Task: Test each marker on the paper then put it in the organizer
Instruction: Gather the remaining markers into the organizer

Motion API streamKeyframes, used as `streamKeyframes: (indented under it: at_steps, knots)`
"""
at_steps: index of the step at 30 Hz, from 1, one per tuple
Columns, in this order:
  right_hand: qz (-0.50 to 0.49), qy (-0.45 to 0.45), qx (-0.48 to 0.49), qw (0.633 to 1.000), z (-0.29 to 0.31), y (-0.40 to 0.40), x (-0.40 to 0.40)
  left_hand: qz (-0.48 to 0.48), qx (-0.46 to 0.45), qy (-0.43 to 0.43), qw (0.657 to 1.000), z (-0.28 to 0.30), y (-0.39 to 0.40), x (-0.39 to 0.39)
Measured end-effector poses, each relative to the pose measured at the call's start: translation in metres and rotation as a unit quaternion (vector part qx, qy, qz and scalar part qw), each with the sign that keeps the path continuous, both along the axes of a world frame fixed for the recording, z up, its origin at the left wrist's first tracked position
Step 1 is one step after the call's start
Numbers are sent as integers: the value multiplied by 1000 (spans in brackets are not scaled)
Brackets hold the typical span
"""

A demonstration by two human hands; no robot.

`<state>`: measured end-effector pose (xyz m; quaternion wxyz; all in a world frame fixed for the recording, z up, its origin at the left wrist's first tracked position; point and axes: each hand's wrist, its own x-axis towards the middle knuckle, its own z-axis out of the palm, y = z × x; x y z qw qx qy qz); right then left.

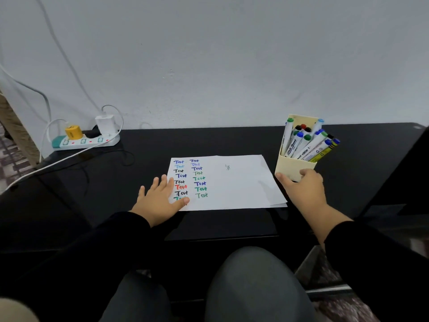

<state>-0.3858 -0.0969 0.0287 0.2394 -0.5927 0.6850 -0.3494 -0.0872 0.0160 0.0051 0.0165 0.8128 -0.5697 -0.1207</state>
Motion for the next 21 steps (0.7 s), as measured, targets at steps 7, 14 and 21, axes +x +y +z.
streamKeyframes:
  at_steps: [7, 14, 21]
  knots:
    - [-88, -46, 30, 995, 1, -13, 6, -4, -24, -16, 1000, -1, -15, -16]
    - [-84, -49, 12, 995, -8, -35, 11, -36, -26, -36, 998, -10, -28, -37]
    - [-97, -72, -7, 993, -14, -50, 8, -26, -14, -22, 999, -15, -28, -39]
